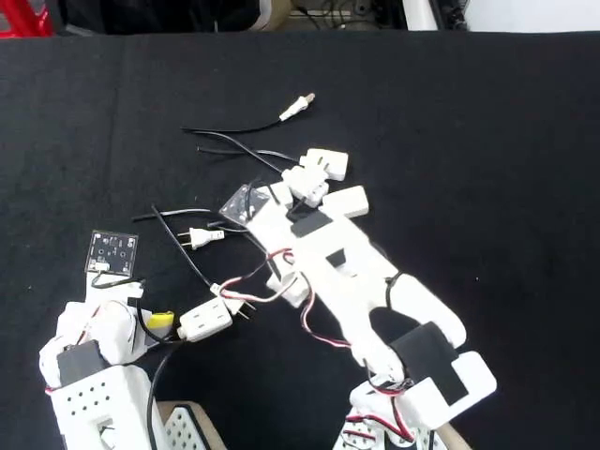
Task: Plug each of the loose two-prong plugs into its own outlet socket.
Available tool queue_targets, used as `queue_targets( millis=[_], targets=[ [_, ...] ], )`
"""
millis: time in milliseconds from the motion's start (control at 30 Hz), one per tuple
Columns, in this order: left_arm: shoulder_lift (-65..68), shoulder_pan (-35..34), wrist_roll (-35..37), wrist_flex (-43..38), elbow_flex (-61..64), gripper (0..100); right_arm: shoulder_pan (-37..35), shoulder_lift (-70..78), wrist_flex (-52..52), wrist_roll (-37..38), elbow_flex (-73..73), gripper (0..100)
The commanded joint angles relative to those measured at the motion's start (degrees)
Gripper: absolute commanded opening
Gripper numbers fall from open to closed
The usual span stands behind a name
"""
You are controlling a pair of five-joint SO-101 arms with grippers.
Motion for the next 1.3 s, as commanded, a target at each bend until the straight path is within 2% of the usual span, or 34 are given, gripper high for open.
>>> queue_targets(
  millis=[0,67,200,367,433,633,867,1267],
  targets=[
    [-0.18,0.75,-0.53,-1.14,-0.40,40,-1.49,2.51,1.05,-1.67,0.57,16.4],
    [-0.18,0.75,-0.53,-1.14,-0.40,40,-1.49,4.00,1.41,-1.76,-0.57,19.4],
    [-0.18,0.66,-0.53,-1.14,-0.40,40,-1.14,5.67,3.52,-1.58,-2.68,19.4],
    [-0.18,0.66,-0.53,-1.14,-0.40,40,4.40,4.44,5.10,-1.14,-4.79,19.4],
    [-0.18,0.66,-0.53,-1.14,-0.40,40,6.77,2.95,8.09,1.93,-5.93,19.4],
    [-0.18,0.66,-0.53,-1.14,-0.40,40,8.53,-1.45,10.64,3.87,-4.88,19.4],
    [-0.18,0.66,-0.53,-1.14,-0.40,40,11.25,-8.13,10.02,7.56,-1.54,19.4],
    [-0.18,0.66,-0.53,-1.14,-0.40,40,10.90,-9.01,3.43,6.15,-0.40,19.4]
  ],
)
